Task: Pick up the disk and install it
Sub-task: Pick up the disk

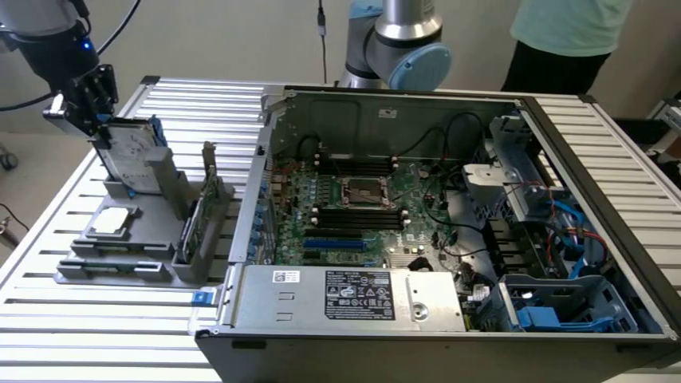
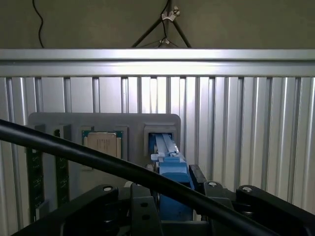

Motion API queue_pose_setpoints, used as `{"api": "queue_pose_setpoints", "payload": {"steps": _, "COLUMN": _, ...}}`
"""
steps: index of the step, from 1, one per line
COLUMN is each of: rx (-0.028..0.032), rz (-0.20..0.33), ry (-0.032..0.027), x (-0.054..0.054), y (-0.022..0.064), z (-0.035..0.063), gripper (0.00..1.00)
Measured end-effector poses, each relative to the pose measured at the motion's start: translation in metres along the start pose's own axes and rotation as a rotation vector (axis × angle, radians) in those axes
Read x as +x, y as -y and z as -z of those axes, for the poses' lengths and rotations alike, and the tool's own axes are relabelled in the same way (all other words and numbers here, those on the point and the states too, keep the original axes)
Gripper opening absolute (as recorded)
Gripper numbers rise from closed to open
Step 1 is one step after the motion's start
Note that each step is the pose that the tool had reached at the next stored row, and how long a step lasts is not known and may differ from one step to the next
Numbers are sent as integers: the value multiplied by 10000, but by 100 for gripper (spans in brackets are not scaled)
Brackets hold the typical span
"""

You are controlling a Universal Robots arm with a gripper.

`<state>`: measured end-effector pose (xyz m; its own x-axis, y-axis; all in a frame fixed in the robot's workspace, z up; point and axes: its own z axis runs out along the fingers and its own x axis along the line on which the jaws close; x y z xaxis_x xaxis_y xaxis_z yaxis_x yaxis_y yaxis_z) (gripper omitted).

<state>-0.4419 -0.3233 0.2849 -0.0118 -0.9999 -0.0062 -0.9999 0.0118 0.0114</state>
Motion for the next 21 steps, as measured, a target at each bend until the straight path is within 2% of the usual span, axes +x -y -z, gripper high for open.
{"api": "queue_pose_setpoints", "payload": {"steps": 4, "rx": -1, "rz": -34, "ry": 1, "x": 0, "y": 0, "z": -1, "gripper": 39}}
{"api": "queue_pose_setpoints", "payload": {"steps": 5, "rx": 0, "rz": -47, "ry": 2, "x": 1, "y": 0, "z": -2, "gripper": 33}}
{"api": "queue_pose_setpoints", "payload": {"steps": 21, "rx": 1, "rz": -281, "ry": 3, "x": 31, "y": 0, "z": -6, "gripper": 33}}
